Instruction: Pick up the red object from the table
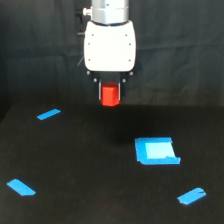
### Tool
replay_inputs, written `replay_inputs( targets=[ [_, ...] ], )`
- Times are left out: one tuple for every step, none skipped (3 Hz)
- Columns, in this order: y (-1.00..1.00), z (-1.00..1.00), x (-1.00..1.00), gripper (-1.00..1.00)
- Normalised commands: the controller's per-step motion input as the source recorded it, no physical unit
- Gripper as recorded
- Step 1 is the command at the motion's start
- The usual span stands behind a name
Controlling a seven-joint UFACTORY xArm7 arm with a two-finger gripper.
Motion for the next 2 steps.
replay_inputs(
  targets=[
    [0.04, 0.02, 0.1, -1.0],
    [-0.06, 0.06, 0.18, -0.91]
  ],
)
